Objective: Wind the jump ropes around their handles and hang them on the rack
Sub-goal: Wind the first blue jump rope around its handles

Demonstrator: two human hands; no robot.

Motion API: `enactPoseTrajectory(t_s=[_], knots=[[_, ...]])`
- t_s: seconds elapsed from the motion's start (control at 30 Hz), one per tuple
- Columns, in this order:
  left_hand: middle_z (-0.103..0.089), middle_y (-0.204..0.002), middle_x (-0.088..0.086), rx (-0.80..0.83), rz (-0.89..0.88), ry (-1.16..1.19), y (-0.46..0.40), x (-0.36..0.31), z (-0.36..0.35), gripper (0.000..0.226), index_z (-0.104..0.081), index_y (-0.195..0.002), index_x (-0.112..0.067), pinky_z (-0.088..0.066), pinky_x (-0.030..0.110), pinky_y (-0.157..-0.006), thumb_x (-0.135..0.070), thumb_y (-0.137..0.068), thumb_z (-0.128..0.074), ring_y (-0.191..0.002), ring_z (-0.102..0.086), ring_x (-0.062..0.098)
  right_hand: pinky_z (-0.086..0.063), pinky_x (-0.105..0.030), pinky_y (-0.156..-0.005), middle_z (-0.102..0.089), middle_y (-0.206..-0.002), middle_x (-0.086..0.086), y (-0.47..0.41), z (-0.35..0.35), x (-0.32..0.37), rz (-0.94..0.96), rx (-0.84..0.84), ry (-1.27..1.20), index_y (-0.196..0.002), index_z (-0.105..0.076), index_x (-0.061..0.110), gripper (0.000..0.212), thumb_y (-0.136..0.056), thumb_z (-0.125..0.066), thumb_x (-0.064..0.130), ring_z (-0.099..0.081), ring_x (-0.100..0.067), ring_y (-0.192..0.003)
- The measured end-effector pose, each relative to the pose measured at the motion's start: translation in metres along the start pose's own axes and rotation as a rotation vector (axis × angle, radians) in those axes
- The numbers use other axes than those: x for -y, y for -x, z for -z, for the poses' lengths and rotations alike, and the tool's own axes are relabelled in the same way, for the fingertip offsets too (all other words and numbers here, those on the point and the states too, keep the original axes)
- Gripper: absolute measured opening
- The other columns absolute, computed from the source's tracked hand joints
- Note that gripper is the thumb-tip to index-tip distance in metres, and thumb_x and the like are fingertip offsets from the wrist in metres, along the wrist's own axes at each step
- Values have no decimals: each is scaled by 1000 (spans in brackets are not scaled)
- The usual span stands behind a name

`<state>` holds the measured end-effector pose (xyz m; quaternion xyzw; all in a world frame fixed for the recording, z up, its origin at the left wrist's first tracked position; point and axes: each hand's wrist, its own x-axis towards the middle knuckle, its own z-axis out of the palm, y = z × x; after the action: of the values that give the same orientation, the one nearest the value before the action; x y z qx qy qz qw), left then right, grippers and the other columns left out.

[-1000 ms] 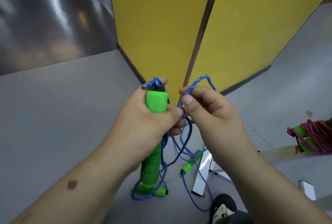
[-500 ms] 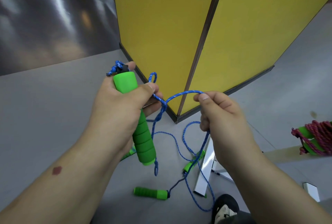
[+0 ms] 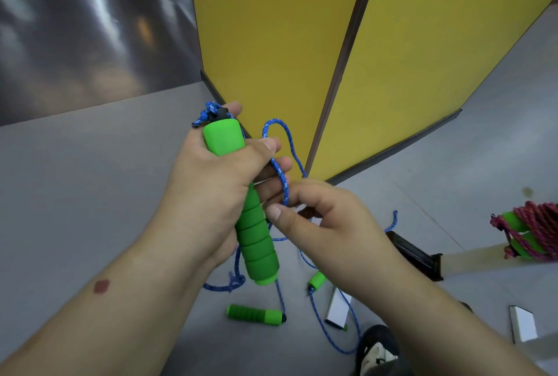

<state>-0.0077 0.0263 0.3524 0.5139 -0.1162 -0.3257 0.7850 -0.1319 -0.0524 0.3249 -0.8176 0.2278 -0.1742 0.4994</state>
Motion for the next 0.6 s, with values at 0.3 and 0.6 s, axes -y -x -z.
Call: enactPoseTrajectory(t_s=[0.3, 0.6], knots=[[-75, -85, 4, -63, -81, 22, -6, -13, 8, 47, -55, -132, -26, -62, 32, -65, -3, -94, -71, -70, -75, 20, -47, -36, -85, -54, -100, 13, -9, 8, -28, -168, 4, 522, -90, -70, 28, 21, -99, -57, 42, -49, -16, -105], [-73, -116, 20, 21, -10, -156, 1, 5, 8, 29, -54, -101, -36, -64, 37, -77, -15, -95, -73, -92, -79, 27, -37, -21, -48, -60, -72, -11, -6, 11, -1, -44, -160, 9, -90, -71, 20, 23, -100, -55, 33, -46, -15, -57]])
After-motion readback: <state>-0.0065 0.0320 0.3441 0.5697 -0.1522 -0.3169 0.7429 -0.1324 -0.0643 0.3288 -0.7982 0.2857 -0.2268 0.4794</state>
